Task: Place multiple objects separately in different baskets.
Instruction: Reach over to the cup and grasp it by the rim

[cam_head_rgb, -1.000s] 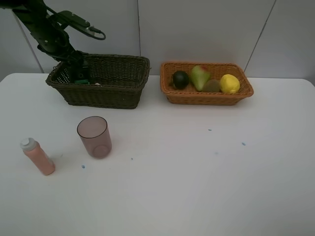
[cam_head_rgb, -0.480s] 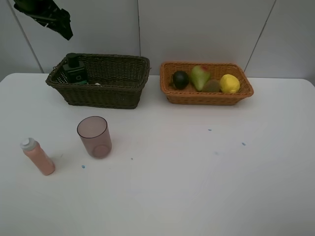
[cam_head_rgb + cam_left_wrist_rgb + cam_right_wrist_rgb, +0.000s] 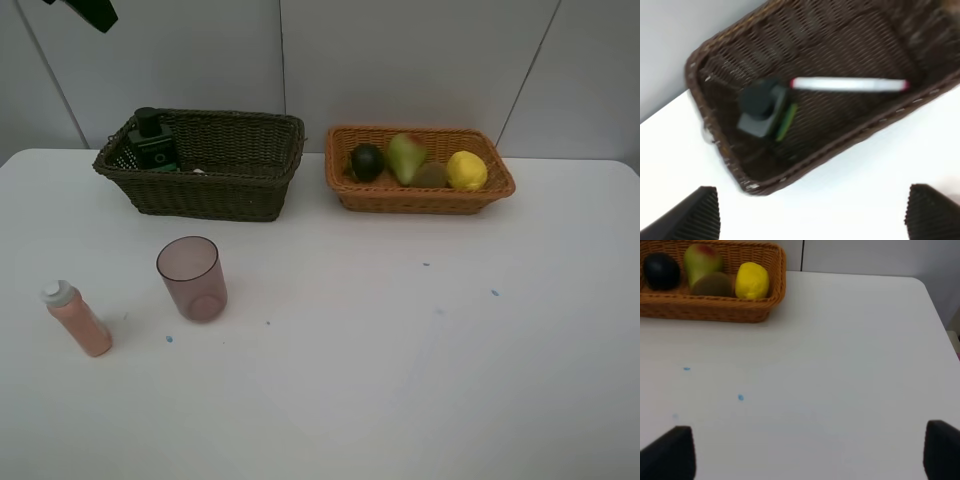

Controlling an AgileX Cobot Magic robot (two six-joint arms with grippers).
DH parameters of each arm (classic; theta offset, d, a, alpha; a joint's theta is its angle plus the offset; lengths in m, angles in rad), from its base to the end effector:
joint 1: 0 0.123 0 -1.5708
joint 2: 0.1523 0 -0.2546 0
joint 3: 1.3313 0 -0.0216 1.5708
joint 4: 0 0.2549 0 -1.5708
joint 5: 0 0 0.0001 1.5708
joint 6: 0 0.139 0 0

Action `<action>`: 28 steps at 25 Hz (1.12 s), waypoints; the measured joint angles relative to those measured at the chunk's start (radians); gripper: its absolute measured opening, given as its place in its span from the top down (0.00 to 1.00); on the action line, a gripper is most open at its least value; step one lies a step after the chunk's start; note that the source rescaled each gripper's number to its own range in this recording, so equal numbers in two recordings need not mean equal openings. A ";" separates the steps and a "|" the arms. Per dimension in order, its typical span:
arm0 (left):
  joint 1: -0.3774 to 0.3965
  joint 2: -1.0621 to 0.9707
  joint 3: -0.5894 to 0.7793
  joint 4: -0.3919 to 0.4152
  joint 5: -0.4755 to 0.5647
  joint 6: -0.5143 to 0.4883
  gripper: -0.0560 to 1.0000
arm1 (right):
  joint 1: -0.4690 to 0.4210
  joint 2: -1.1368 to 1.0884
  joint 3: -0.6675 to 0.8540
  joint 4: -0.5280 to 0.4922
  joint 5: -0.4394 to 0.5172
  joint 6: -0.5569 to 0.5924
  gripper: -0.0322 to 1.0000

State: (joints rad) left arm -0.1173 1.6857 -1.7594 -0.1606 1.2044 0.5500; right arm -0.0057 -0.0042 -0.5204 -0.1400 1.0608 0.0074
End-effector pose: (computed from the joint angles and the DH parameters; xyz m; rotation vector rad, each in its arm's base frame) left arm 0.3799 -0.0657 0.3122 0.8280 2.4566 -0.0597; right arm 0.0688 -0.0173 0.2652 0.0217 2.0158 -0.1656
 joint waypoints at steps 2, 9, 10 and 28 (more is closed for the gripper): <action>0.000 -0.034 0.044 -0.029 0.004 0.000 0.04 | 0.000 0.000 0.000 0.000 0.000 0.000 0.00; -0.025 -0.109 0.296 -0.046 0.007 -0.002 0.04 | 0.000 0.000 0.000 0.000 0.000 0.000 0.00; -0.034 -0.116 0.331 -0.046 0.008 -0.002 0.04 | 0.000 0.000 0.000 0.000 0.000 0.000 0.00; -0.199 -0.127 0.585 -0.030 -0.095 0.053 0.03 | 0.000 0.000 0.000 0.000 0.000 0.000 0.00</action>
State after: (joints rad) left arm -0.3163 1.5587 -1.1749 -0.1908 1.1091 0.6028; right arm -0.0057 -0.0042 -0.5204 -0.1400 1.0608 0.0074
